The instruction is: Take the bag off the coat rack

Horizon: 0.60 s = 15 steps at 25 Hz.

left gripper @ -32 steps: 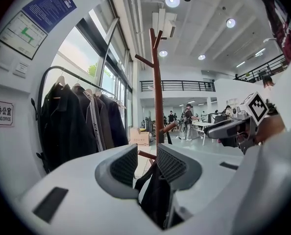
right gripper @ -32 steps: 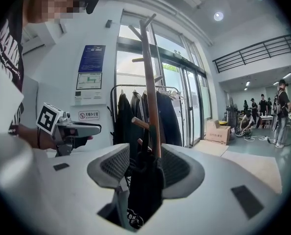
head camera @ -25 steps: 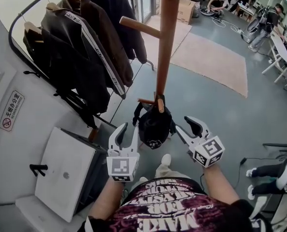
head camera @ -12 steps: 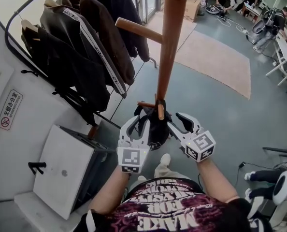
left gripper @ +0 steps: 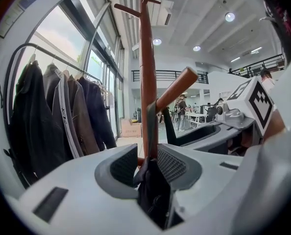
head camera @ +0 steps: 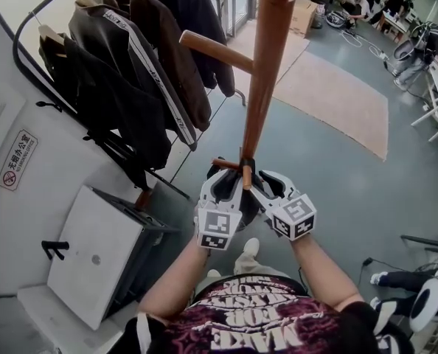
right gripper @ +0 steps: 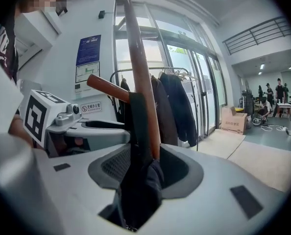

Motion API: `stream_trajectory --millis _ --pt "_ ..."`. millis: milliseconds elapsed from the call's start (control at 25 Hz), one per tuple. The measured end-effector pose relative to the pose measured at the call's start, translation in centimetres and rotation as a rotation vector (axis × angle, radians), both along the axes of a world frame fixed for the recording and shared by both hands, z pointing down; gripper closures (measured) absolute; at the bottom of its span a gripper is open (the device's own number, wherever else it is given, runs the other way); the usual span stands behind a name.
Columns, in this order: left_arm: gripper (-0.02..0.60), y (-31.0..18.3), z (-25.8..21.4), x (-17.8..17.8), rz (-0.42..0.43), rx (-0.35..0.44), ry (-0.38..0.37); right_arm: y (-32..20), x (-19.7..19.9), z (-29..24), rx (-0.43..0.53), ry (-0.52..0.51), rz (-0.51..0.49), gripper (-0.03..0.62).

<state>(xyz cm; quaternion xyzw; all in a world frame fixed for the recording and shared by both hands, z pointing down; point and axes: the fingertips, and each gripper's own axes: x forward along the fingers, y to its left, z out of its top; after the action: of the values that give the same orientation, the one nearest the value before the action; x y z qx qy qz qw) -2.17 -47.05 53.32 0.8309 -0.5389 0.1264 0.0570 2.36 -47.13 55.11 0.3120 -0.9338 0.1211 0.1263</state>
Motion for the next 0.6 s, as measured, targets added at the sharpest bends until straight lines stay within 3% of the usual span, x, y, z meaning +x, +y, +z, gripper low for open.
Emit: stream_trajectory --millis 320,520,600 --pt "0.476 -1.2 2.8 0.3 -0.031 -0.029 -0.034 -0.5 -0.2 1.1 -0.014 -0.011 0.015 0.478" --pt "0.518 -1.4 2.8 0.6 -0.034 -0.007 -0.087 -0.5 -0.6 1.2 0.063 0.077 0.048 0.566" --pt "0.523 -1.3 2.8 0.4 -0.051 -0.021 -0.065 -0.5 -0.6 1.2 0.057 0.085 0.058 0.585"
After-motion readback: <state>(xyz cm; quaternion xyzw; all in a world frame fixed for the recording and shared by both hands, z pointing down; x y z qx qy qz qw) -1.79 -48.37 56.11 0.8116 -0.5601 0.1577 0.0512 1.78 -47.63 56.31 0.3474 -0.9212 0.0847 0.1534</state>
